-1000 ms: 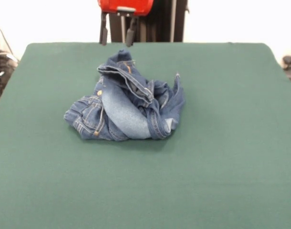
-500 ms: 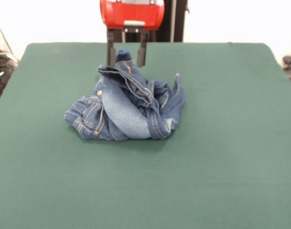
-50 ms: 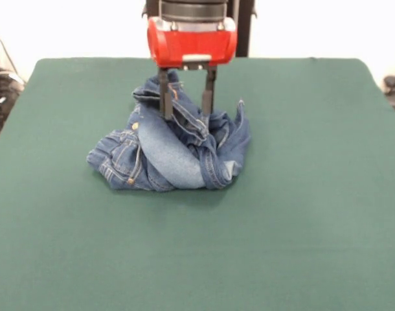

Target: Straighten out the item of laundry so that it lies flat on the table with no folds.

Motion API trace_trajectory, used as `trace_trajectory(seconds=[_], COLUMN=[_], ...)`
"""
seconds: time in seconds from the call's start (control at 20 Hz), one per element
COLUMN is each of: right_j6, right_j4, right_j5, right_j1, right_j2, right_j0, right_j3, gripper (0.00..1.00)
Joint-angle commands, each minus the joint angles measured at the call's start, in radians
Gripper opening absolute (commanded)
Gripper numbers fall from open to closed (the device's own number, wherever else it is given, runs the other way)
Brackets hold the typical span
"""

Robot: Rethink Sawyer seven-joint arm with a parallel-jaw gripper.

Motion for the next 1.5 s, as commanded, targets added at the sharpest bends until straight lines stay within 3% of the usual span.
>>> trace_trajectory(seconds=[0.05, 0.4, 0.45, 1.05, 1.5], right_j6=[-0.106, -0.055, -0.033, -0.039, 0.032], right_j4=[-0.062, -0.074, -0.072, -0.074, 0.035], right_j5=[0.039, 0.217, 0.238, 0.359, 0.505], right_j1=[0.110, 0.130, 0.130, 0.124, -0.110], right_j2=[0.109, 0.004, -0.013, -0.033, -0.047], right_j0=[0.022, 0.094, 0.104, 0.141, 0.162], right_j3=[-0.032, -0.086, -0.089, -0.154, 0.034], gripper=[1.00, 1.00, 0.00, 0.00, 0.00])
